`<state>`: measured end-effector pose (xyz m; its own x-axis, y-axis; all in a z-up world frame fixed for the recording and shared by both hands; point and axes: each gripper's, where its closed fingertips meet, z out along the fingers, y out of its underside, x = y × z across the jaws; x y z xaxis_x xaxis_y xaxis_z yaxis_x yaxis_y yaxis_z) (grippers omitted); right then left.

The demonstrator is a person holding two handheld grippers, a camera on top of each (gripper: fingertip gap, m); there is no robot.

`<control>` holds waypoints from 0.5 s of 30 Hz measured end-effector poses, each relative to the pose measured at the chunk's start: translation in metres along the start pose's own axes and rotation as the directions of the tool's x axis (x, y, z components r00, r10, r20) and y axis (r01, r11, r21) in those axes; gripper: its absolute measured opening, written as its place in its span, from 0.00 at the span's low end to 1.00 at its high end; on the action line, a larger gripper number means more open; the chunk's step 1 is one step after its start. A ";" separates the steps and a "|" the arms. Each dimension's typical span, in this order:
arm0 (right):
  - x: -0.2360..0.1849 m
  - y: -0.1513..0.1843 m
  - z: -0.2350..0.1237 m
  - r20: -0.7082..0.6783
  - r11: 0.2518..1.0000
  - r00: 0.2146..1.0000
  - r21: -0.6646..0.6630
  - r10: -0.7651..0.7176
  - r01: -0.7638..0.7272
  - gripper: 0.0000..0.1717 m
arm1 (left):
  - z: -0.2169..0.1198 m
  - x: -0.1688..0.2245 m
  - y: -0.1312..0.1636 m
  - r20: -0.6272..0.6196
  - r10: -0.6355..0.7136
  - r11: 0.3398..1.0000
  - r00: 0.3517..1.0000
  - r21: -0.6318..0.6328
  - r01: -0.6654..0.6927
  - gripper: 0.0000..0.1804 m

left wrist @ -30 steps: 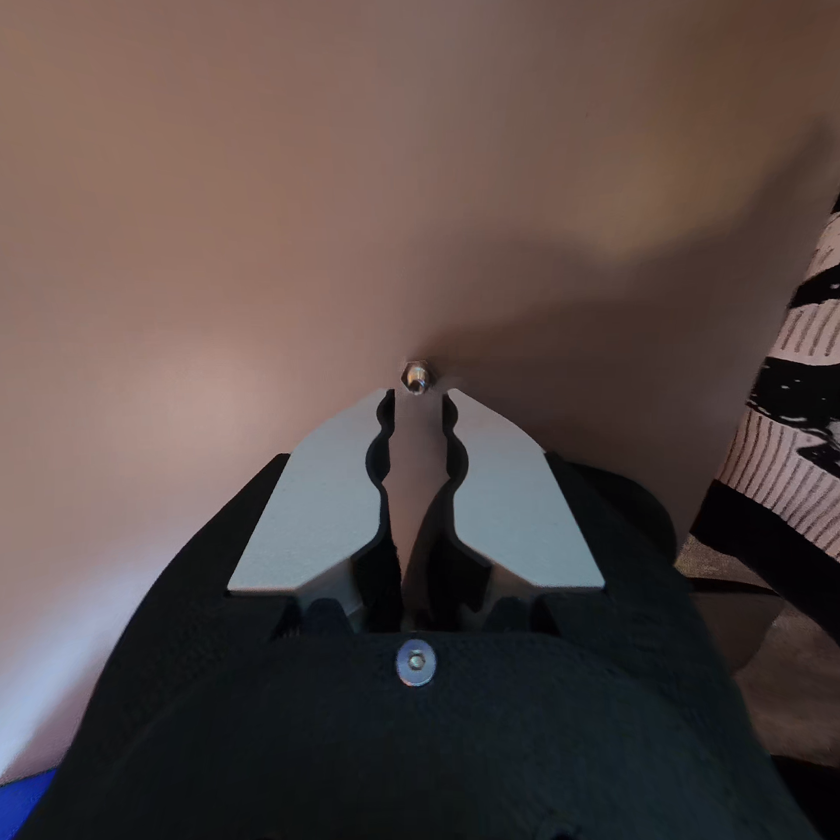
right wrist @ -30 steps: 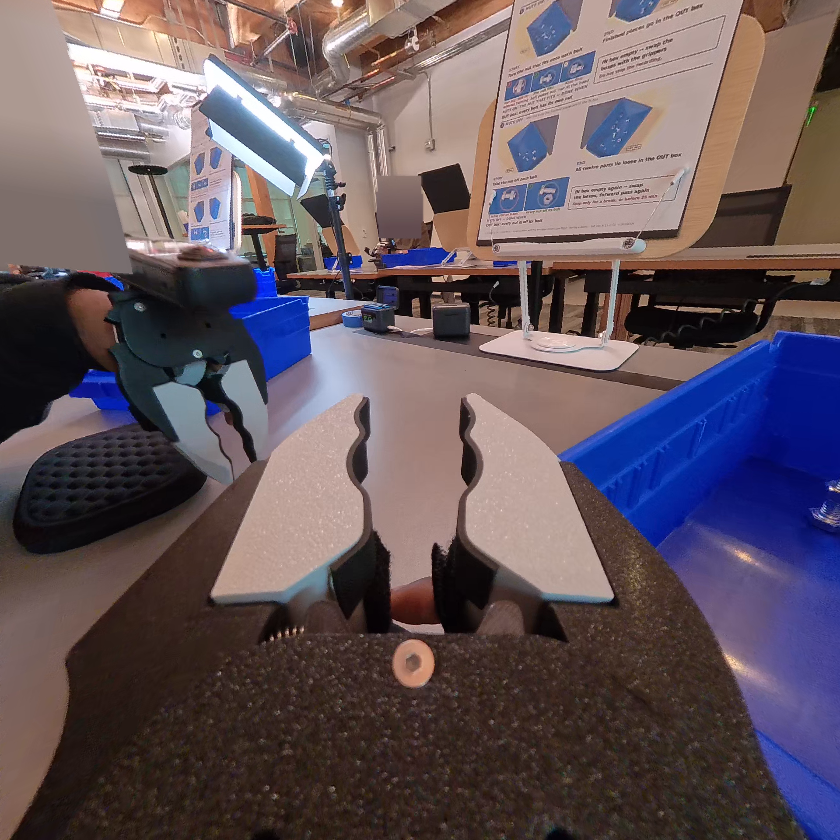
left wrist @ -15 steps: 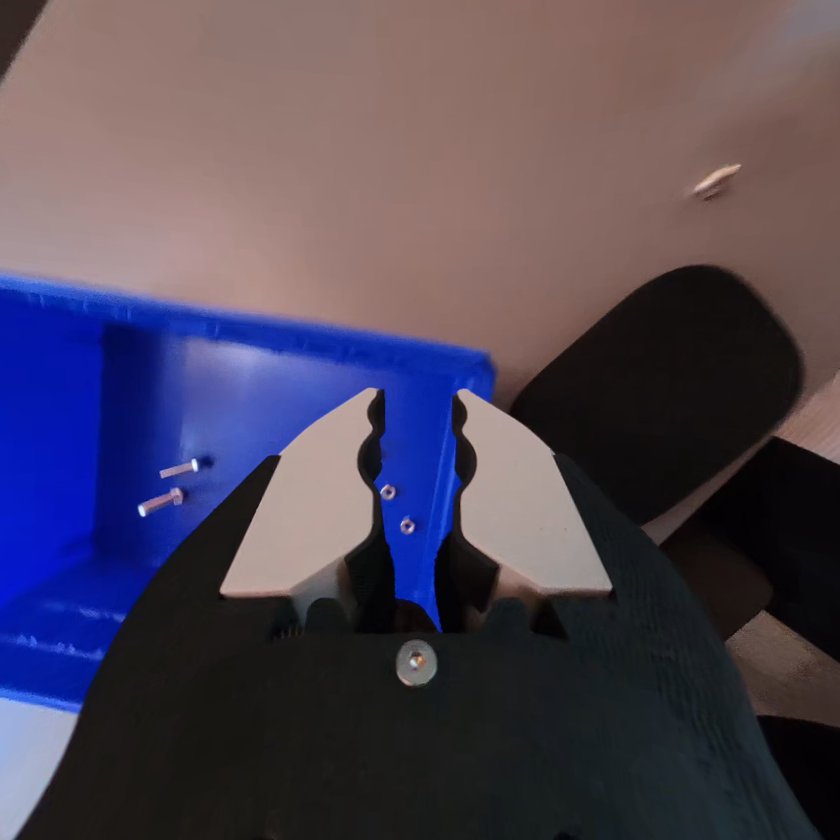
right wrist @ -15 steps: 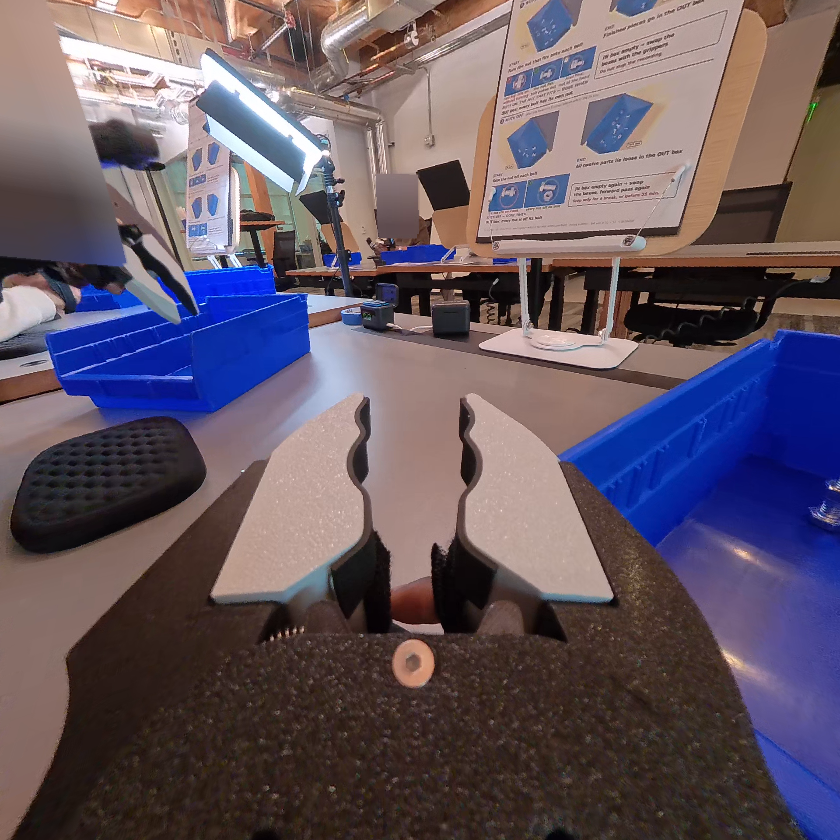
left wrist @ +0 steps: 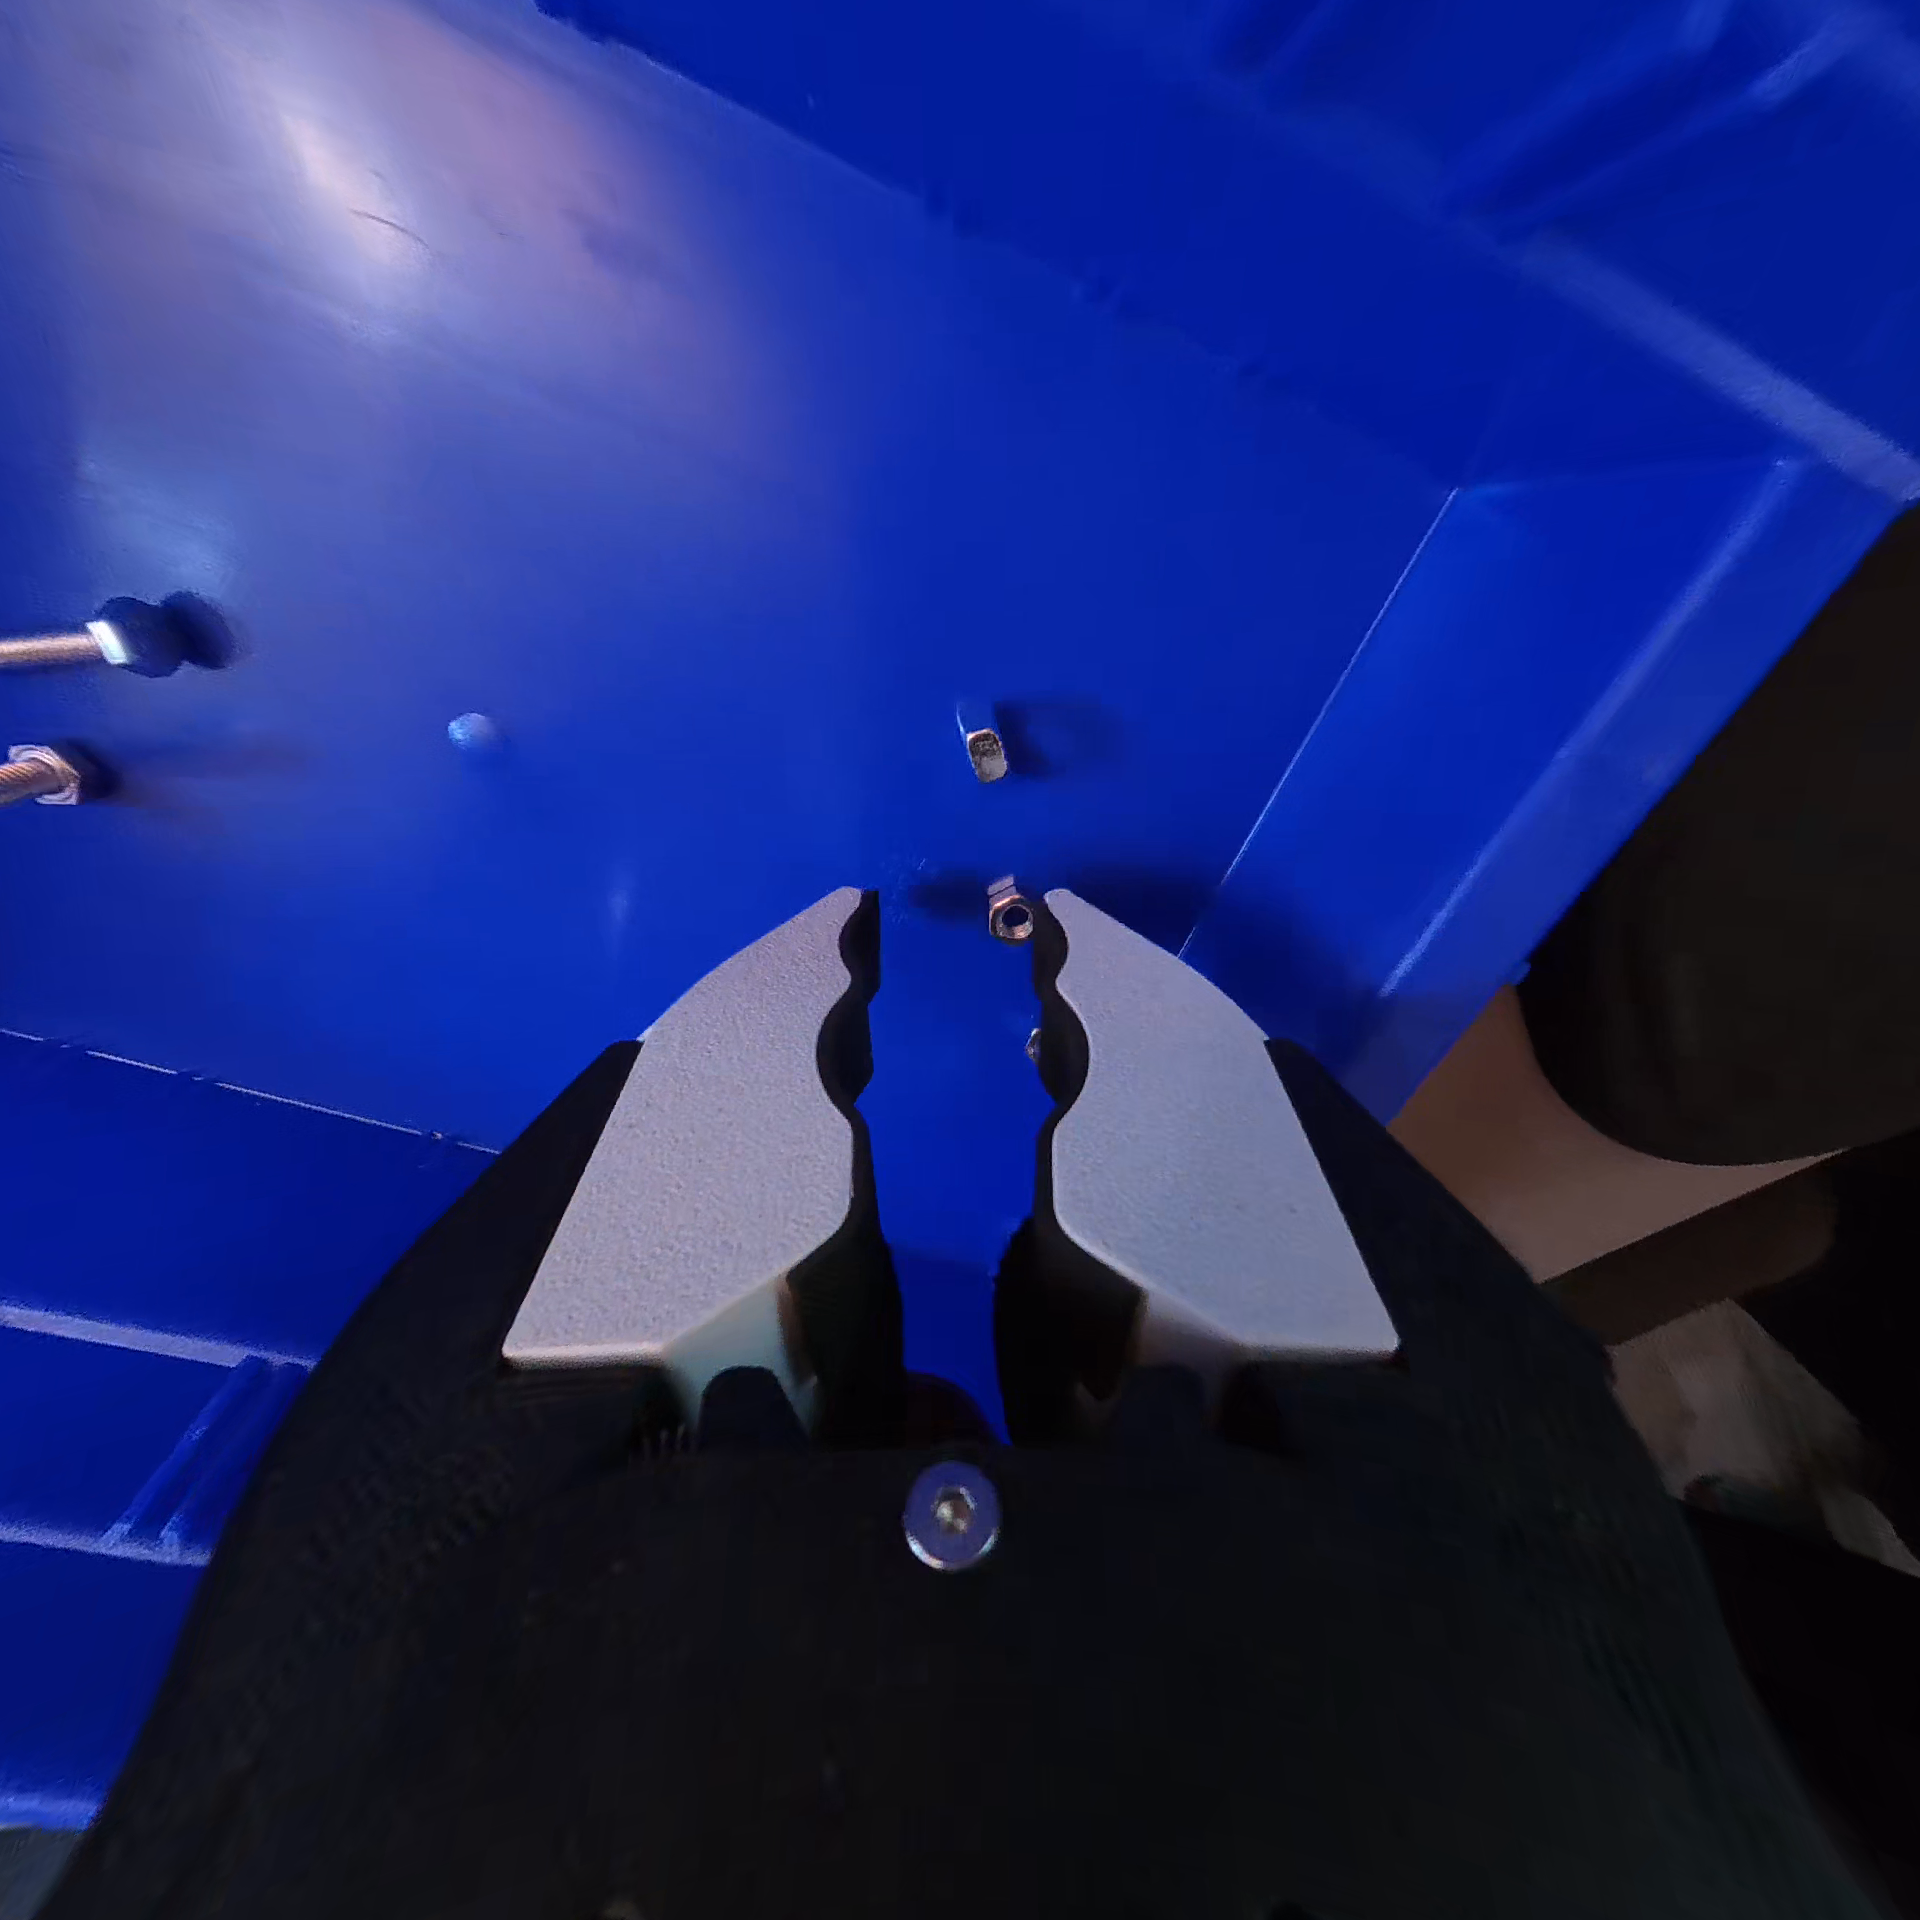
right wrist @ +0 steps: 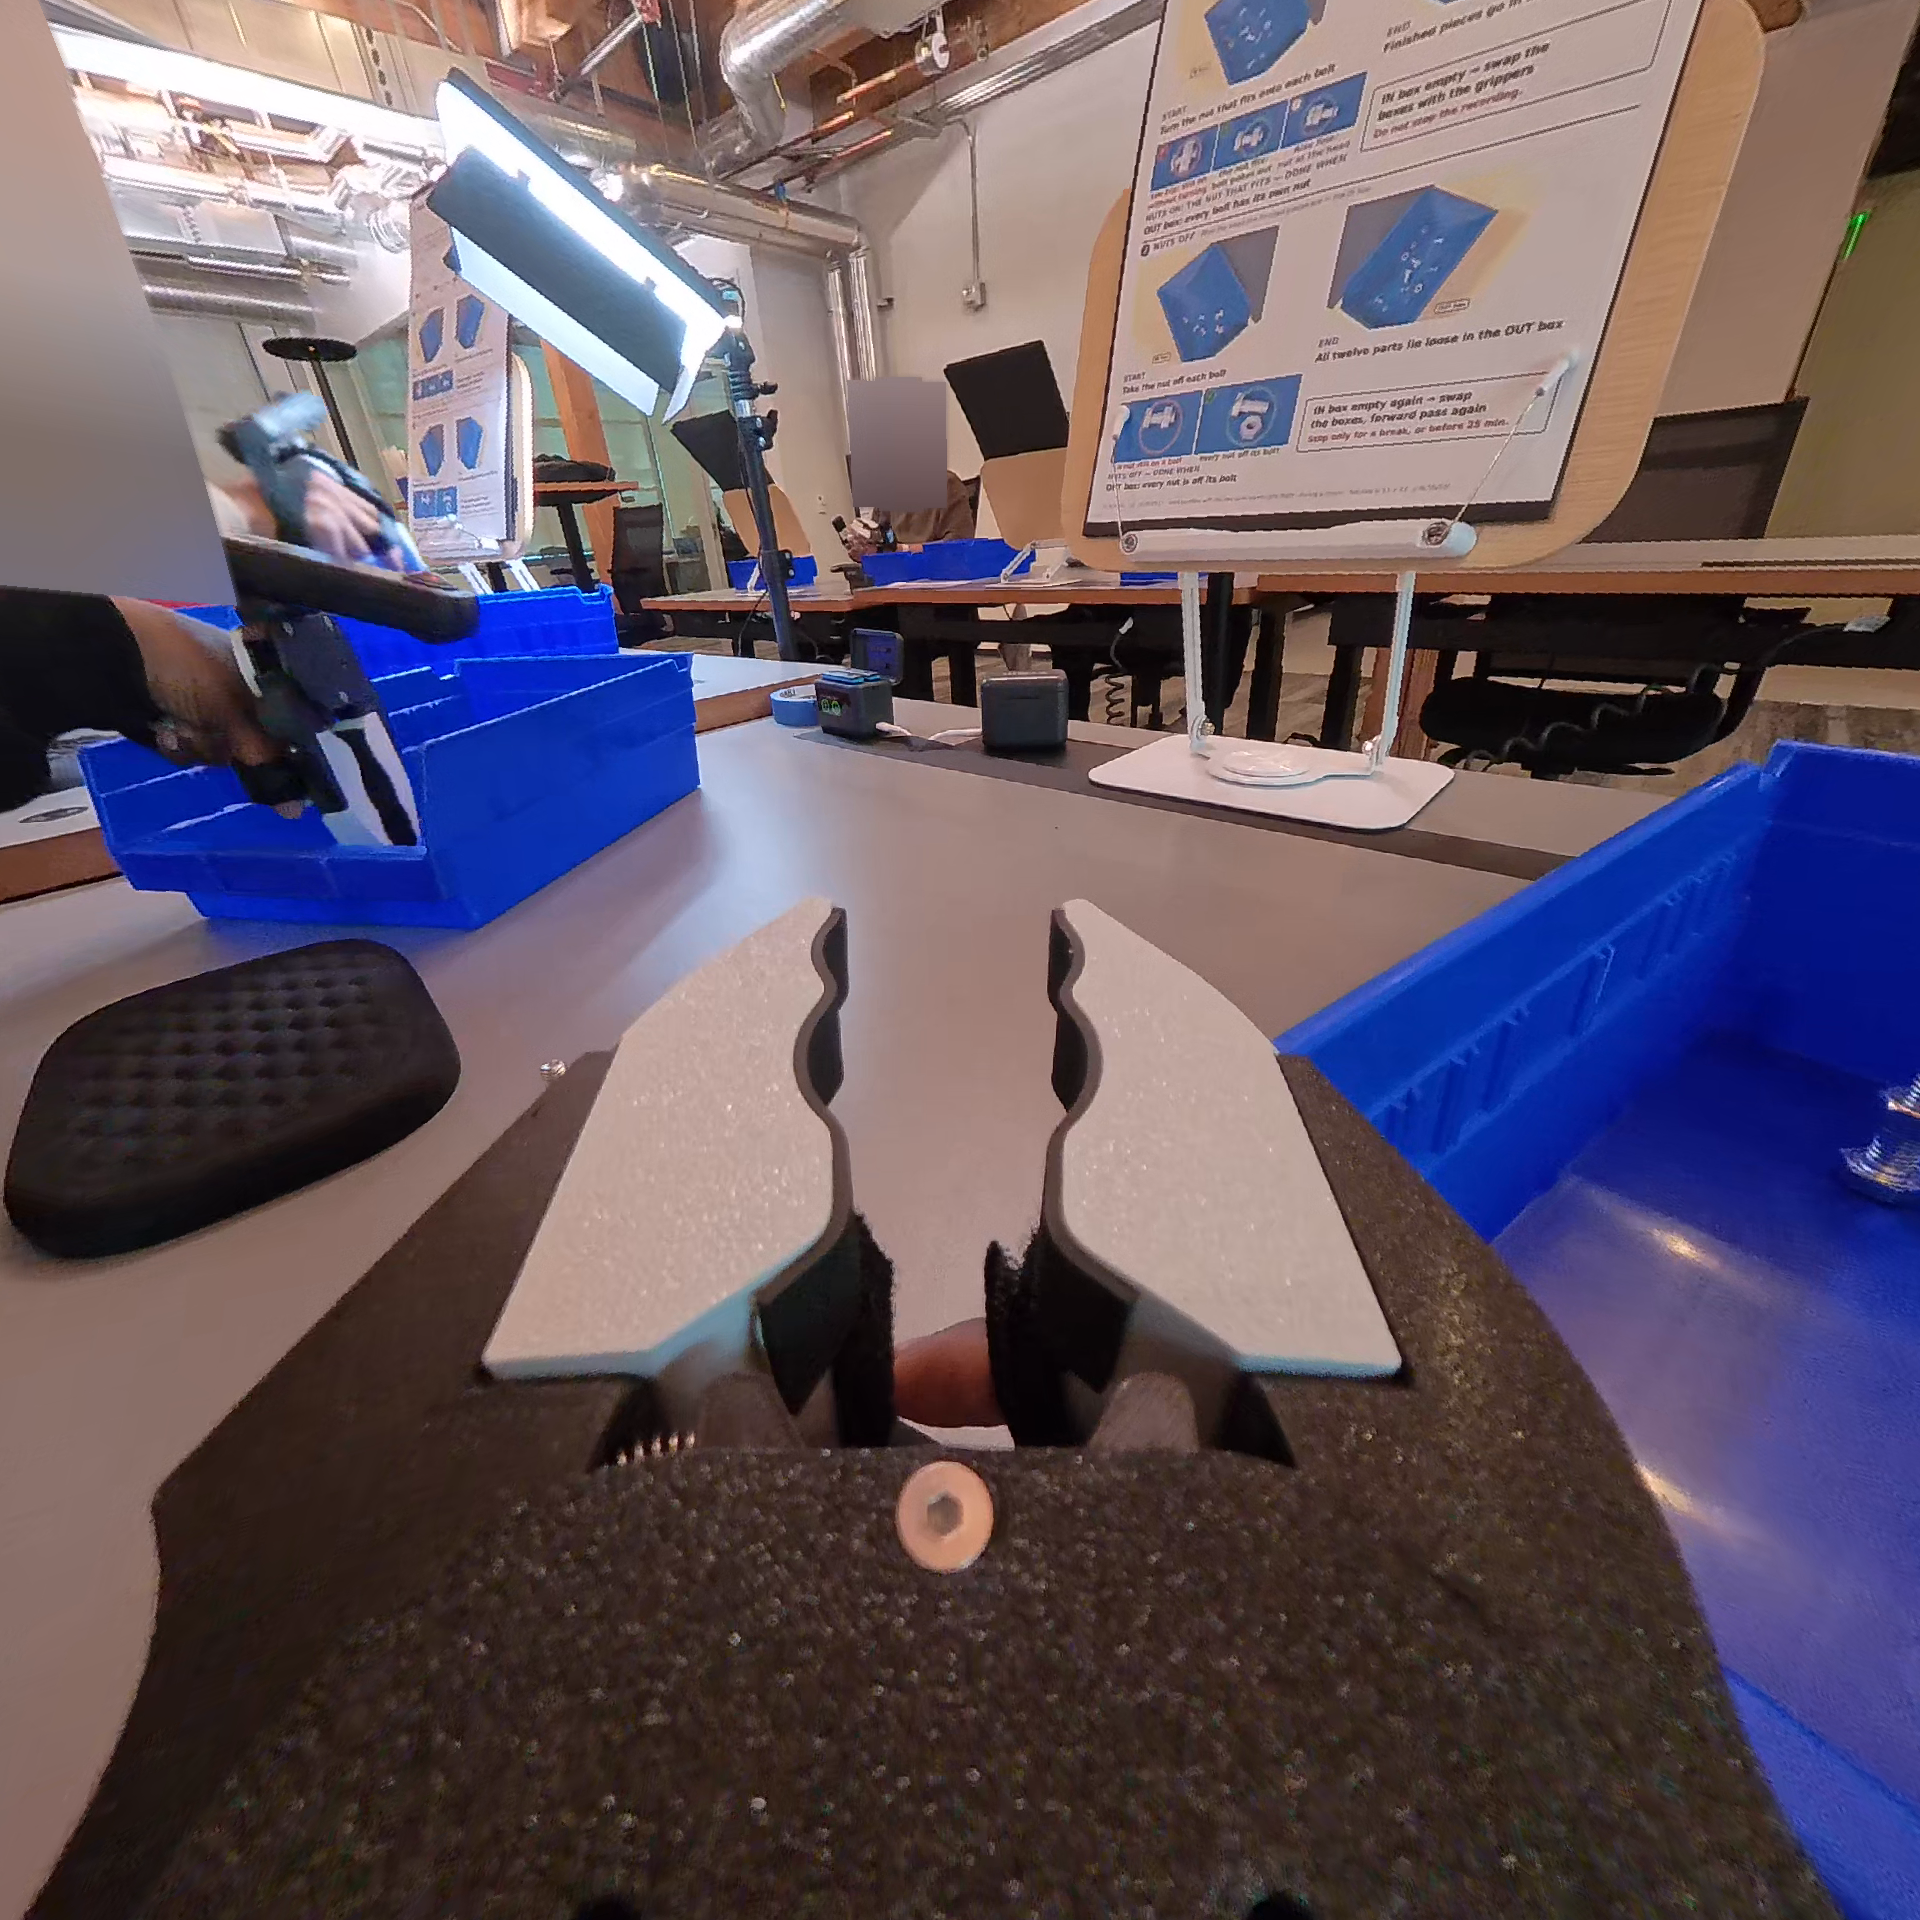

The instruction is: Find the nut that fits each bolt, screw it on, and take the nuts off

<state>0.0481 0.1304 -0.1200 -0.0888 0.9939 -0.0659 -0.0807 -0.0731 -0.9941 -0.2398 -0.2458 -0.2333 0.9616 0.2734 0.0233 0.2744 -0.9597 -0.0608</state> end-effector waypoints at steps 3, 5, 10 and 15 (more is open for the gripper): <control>0.000 0.000 0.000 -0.001 1.000 1.000 -0.002 0.001 -0.001 0.22 | 0.002 0.001 0.001 -0.012 0.001 1.000 1.000 -0.001 -0.001 0.16; 0.000 0.001 0.000 -0.002 1.000 1.000 -0.004 0.001 -0.001 0.22 | 0.002 0.000 0.002 -0.005 0.002 1.000 1.000 -0.002 -0.002 0.16; 0.000 0.001 0.000 -0.003 1.000 1.000 -0.005 0.000 0.000 0.22 | 0.000 0.001 -0.002 0.009 0.020 0.999 1.000 0.030 -0.020 0.16; 0.000 0.001 0.001 -0.004 1.000 1.000 -0.009 -0.003 0.003 0.22 | 0.000 -0.001 -0.020 -0.021 -0.014 0.991 1.000 0.136 0.016 0.14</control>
<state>0.0473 0.1306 -0.1213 -0.0846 0.9944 -0.0632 -0.0719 -0.0693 -0.9950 -0.2463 -0.2271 -0.2318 0.9574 0.2851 0.0451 0.2883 -0.9373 -0.1959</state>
